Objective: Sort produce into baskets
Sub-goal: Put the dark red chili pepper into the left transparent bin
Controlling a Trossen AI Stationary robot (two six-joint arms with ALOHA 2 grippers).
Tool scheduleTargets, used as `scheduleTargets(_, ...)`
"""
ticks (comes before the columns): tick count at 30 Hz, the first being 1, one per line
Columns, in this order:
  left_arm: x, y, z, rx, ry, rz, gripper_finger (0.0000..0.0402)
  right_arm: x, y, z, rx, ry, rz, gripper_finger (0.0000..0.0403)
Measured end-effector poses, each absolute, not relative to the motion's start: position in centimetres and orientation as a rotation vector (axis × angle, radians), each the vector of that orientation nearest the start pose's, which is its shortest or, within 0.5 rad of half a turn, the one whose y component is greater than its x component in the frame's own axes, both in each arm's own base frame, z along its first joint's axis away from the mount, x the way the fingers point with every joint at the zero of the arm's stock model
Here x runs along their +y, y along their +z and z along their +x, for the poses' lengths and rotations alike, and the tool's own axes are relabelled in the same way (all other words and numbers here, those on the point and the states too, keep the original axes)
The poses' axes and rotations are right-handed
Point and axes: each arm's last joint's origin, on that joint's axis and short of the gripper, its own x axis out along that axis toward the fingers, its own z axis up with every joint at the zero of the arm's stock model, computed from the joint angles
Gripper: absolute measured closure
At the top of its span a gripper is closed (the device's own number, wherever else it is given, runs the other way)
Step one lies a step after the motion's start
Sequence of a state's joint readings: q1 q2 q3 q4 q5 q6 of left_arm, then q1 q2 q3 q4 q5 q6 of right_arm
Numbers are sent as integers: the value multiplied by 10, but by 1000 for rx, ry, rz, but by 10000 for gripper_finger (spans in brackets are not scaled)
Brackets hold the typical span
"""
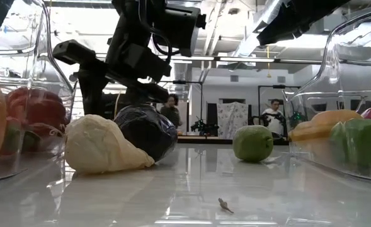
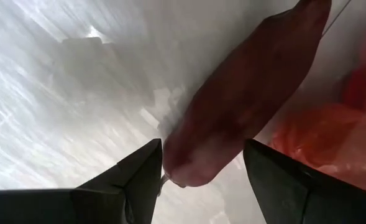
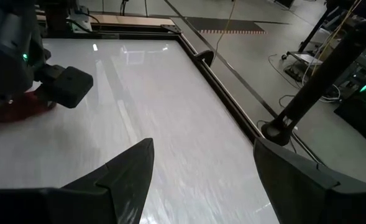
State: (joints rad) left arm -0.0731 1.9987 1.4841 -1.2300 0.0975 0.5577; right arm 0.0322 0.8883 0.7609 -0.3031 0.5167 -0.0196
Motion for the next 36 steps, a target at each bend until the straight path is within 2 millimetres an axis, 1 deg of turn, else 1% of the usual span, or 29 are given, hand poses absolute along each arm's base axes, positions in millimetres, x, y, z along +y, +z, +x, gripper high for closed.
scheduleTargets(10,-29,179,360,1589,-647,464,189,-8,298,189,424,-472,-136,101)
scheduleTargets(19,-26,179,365,1562,-595,591,189,-8,298,189,427,-472,-137,101)
scheduleTargets(21,-24,179,369,1542,-518,684,189,-8,298,189,427,-472,-137,101)
scheduleTargets(23,-23,182,374,1535,-381,778,189,-8,298,189,427,-472,-137,101)
scheduleTargets(24,-22,185,377,1530,-315,820,189,-8,298,189,427,-472,-138,101)
scheduleTargets(26,-22,192,381,1512,-236,872,189,-8,298,189,427,-471,-138,101)
scheduleTargets(28,-23,200,386,1485,-222,875,189,-8,298,189,426,-472,-137,101)
scheduleTargets(31,-24,214,392,1440,-257,804,189,-8,298,189,427,-471,-137,101)
scheduleTargets(33,-24,221,394,1405,-320,728,189,-8,298,189,427,-470,-136,101)
scheduleTargets(36,-22,224,391,1414,-429,608,189,-8,297,189,428,-462,-132,101)
